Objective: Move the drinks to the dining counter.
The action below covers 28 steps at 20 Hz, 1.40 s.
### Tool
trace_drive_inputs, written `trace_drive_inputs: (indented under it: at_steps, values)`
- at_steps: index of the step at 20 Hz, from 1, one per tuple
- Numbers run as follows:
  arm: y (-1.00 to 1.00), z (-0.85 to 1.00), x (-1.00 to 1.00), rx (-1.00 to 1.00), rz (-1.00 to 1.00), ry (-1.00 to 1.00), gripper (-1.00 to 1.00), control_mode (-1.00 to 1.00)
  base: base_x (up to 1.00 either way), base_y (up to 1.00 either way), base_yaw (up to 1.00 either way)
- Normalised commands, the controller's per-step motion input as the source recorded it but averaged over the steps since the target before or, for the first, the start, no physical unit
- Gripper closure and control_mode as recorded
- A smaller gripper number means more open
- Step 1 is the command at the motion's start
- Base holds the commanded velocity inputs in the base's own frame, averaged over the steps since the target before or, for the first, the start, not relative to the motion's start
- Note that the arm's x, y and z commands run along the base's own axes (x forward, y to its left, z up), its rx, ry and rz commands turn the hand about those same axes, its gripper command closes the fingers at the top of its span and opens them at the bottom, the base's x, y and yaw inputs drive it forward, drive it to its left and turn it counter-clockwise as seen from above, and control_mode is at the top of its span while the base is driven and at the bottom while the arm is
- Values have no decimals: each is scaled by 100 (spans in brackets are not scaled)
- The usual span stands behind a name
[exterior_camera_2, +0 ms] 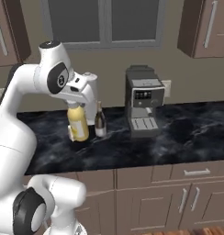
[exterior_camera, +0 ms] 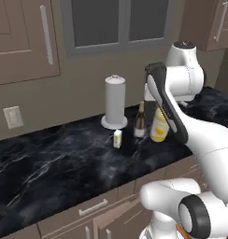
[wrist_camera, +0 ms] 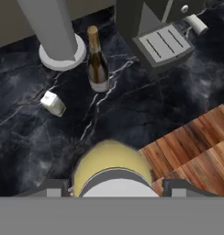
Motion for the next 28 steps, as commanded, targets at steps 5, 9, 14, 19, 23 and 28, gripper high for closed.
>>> trace_drive_inputs:
  at_steps: [5, 9, 14, 19, 23, 28]
  values:
    - [0, 0, 0, 0, 0, 0, 100, 100, 0, 0, -99]
    - [0, 0, 0, 0, 0, 0, 100, 100, 0, 0, -100]
    - [0, 0, 0, 0, 0, 0, 100, 100, 0, 0, -100]
    - [0, 0, 0, 0, 0, 0, 100, 100, 0, 0, -100]
    - [0, 0, 0, 0, 0, 0, 100, 100, 0, 0, -100]
    - [0, 0, 0, 0, 0, 0, 100, 100, 0, 0, -100]
